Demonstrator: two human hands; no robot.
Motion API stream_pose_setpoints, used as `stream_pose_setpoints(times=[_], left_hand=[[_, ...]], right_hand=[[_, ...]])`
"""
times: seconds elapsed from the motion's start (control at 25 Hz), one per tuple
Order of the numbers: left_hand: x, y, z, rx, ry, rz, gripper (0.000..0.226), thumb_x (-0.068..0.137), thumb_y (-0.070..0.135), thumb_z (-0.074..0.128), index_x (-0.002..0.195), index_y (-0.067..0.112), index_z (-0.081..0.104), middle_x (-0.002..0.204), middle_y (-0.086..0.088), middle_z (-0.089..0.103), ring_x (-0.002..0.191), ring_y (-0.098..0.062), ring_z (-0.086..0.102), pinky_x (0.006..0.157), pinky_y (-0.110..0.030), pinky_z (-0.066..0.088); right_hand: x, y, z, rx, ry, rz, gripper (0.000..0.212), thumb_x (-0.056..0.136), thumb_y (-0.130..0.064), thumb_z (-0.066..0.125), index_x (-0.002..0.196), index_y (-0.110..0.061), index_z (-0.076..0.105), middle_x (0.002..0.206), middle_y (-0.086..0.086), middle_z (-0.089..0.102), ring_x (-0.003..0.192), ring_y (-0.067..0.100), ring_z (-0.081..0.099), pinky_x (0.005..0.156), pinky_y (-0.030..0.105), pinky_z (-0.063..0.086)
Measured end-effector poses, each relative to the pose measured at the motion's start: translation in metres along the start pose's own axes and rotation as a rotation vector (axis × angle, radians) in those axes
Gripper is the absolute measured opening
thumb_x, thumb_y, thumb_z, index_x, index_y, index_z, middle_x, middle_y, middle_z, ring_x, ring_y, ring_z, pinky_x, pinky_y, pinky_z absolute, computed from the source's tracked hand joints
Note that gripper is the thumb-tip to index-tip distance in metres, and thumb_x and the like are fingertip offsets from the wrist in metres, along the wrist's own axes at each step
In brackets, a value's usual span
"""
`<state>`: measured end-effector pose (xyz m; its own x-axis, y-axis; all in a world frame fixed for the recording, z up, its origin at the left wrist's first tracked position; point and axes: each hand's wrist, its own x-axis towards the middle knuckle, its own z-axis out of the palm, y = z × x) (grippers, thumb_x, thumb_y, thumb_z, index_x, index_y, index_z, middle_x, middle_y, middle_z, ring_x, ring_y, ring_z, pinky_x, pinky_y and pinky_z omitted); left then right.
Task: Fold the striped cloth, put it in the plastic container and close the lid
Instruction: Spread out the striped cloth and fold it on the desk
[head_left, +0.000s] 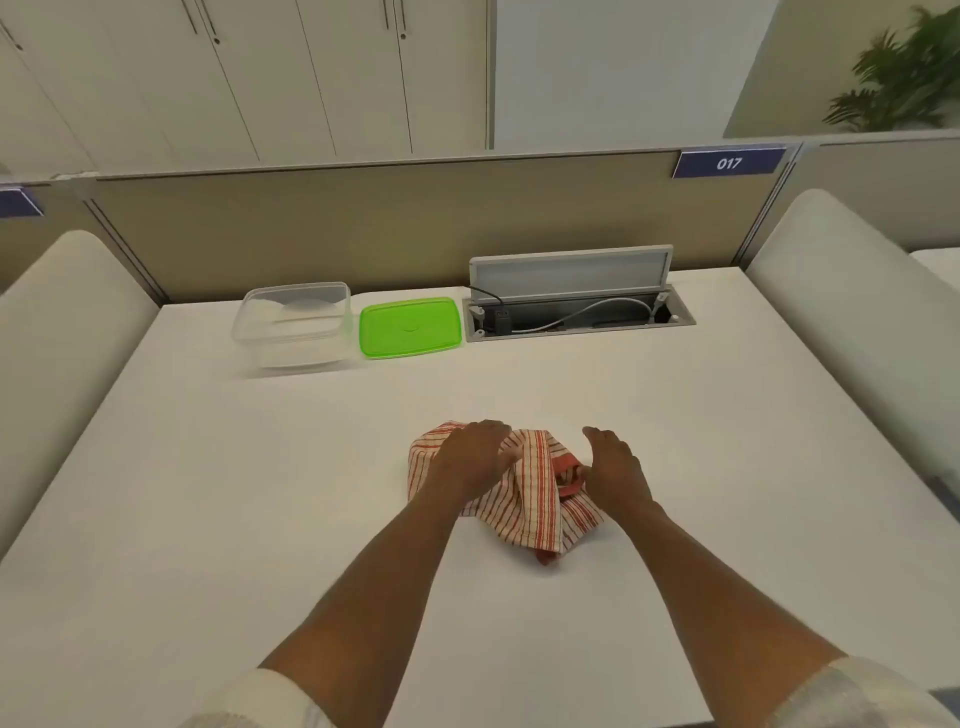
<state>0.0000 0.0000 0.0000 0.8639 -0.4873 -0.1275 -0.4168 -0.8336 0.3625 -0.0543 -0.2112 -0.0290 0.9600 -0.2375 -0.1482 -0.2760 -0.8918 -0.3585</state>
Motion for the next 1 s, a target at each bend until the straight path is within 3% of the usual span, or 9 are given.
stream_pose_setpoints(times=[0.12,0.24,0.4,0.56,0.68,0.76,0.88,1.0], left_hand=[[0.012,0.014,0.006,-0.084,-0.022,-0.033,0.053,0.094,0.050,0.049,0.139,0.021,0.048,0.146,0.000,0.049,0.134,-0.020,0.044,0.108,-0.041,0.035],[0.019,0.030,0.010,-0.005,-0.008,0.042,0.050,0.091,0.045,0.055,0.136,0.021,0.051,0.138,-0.001,0.055,0.125,-0.021,0.050,0.104,-0.040,0.040],[0.024,0.039,0.017,0.096,0.041,0.143,0.049,0.089,0.041,0.059,0.133,0.021,0.053,0.137,0.001,0.055,0.125,-0.019,0.047,0.104,-0.039,0.037],[0.029,0.047,0.019,0.102,0.075,0.168,0.046,0.085,0.043,0.061,0.126,0.023,0.059,0.128,0.003,0.061,0.117,-0.019,0.050,0.098,-0.040,0.038],[0.033,0.052,0.014,0.162,0.127,0.137,0.029,0.082,0.045,0.059,0.103,0.026,0.065,0.101,0.005,0.068,0.098,-0.019,0.055,0.087,-0.040,0.040],[0.037,0.055,0.008,0.203,0.163,0.104,0.021,0.084,0.043,0.055,0.091,0.026,0.064,0.086,0.005,0.067,0.087,-0.019,0.057,0.083,-0.039,0.040],[0.045,0.054,-0.003,0.212,0.245,0.044,0.018,0.088,0.031,0.051,0.092,0.025,0.067,0.081,0.003,0.070,0.080,-0.020,0.058,0.084,-0.040,0.039],[0.051,0.046,-0.017,0.182,0.334,-0.006,0.020,0.091,0.027,0.049,0.096,0.025,0.069,0.082,0.004,0.072,0.077,-0.017,0.058,0.085,-0.038,0.039]], right_hand=[[0.003,0.006,0.000,0.127,-0.028,0.050,0.047,0.086,-0.015,0.064,0.131,-0.016,0.052,0.126,0.005,0.060,0.115,0.023,0.055,0.095,0.038,0.046],[0.006,0.008,0.002,0.217,-0.041,0.082,0.027,0.084,-0.014,0.063,0.111,-0.018,0.064,0.109,0.002,0.068,0.094,0.020,0.063,0.080,0.035,0.052],[0.010,0.006,0.002,0.262,-0.032,0.070,0.011,0.084,-0.017,0.057,0.087,-0.023,0.065,0.086,-0.002,0.069,0.075,0.016,0.063,0.069,0.038,0.056],[0.014,0.003,0.001,0.331,0.002,0.036,0.009,0.086,-0.023,0.046,0.081,-0.026,0.053,0.071,-0.004,0.063,0.062,0.015,0.060,0.052,0.031,0.048],[0.019,-0.004,-0.004,0.434,0.035,-0.020,0.008,0.084,-0.023,0.048,0.078,-0.028,0.050,0.064,-0.006,0.061,0.055,0.011,0.055,0.052,0.036,0.048],[0.023,-0.010,-0.010,0.470,0.064,-0.080,0.012,0.083,-0.021,0.052,0.076,-0.030,0.049,0.061,-0.007,0.059,0.052,0.007,0.052,0.052,0.031,0.047],[0.029,-0.022,-0.021,0.452,0.119,-0.163,0.016,0.089,-0.022,0.057,0.079,-0.033,0.051,0.064,-0.010,0.061,0.055,0.005,0.059,0.052,0.021,0.049],[0.033,-0.033,-0.030,0.370,0.178,-0.190,0.012,0.091,-0.026,0.060,0.086,-0.034,0.053,0.073,-0.016,0.063,0.062,0.006,0.063,0.056,0.020,0.054]])
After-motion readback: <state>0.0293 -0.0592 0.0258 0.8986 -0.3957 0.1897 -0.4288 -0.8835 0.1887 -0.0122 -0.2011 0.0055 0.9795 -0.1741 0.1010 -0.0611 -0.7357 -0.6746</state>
